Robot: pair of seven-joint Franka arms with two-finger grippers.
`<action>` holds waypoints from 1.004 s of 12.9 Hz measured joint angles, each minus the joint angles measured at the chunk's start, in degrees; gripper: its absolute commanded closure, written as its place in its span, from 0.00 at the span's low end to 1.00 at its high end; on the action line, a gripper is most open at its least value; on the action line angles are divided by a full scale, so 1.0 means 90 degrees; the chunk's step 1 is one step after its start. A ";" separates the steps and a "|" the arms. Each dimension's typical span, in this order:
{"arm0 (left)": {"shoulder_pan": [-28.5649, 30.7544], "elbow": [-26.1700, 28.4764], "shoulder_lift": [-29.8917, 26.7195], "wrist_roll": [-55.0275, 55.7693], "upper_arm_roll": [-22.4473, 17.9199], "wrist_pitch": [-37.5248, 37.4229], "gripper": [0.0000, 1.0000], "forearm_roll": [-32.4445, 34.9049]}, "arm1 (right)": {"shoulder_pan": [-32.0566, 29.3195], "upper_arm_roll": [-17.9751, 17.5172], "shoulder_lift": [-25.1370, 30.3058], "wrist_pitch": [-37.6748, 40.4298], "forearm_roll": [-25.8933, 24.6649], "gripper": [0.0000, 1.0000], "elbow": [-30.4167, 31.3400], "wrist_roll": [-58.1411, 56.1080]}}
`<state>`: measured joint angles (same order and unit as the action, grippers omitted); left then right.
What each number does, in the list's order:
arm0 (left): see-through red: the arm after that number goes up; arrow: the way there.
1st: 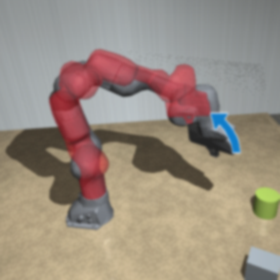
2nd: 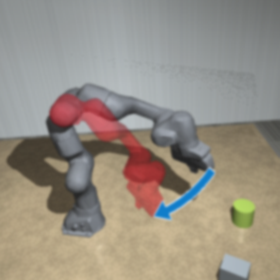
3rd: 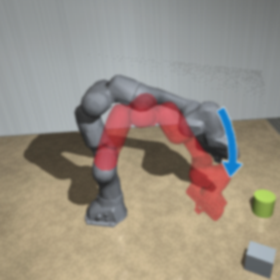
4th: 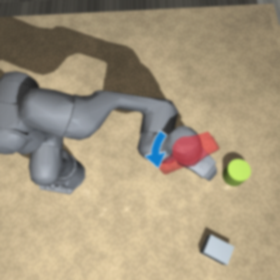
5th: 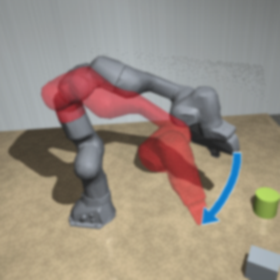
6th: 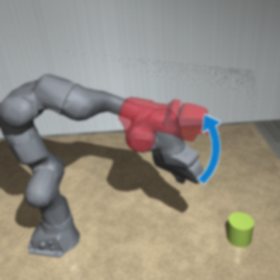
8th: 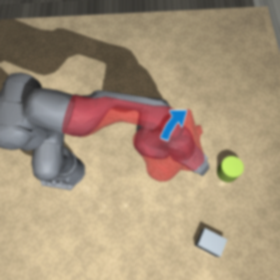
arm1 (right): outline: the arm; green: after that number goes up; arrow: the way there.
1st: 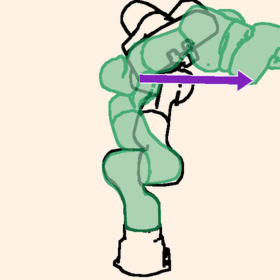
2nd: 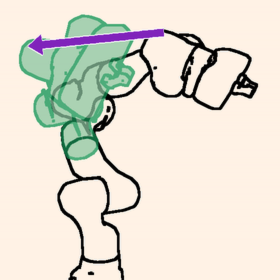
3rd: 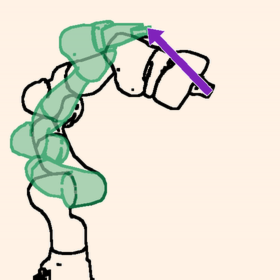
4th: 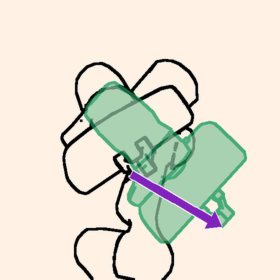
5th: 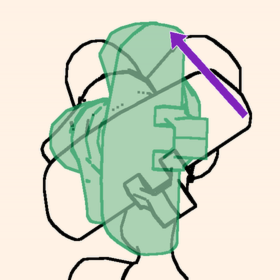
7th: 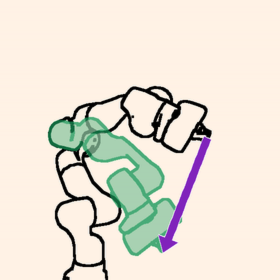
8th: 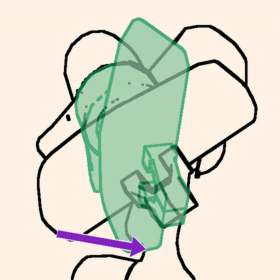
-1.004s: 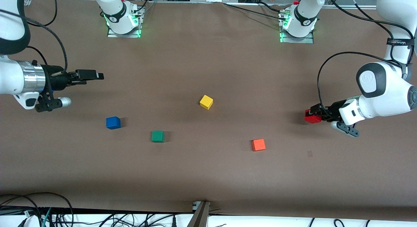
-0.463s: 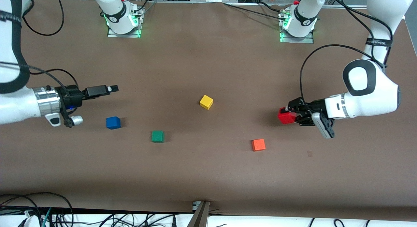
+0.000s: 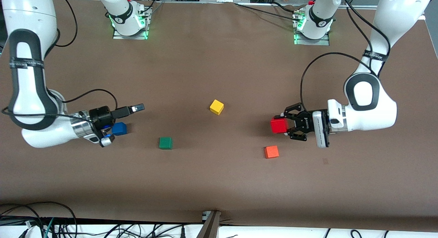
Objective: Pass red block to right arm, stack on blue
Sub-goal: 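Carry the red cube toward the middle while the right gripper approaches, then grasp the red cube with the right gripper from the left gripper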
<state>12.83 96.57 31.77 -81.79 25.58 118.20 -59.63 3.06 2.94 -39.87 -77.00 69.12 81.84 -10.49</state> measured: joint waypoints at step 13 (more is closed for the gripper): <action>-0.1903 -0.0758 0.0874 -0.3725 0.0115 0.1802 1.00 -0.3583 | 0.1438 -0.0030 -0.0060 -0.1642 0.2243 0.00 0.1025 -0.1116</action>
<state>-4.29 89.74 39.64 -115.31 26.62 134.41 -91.88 16.00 2.67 -40.42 -91.78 89.30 91.06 -20.53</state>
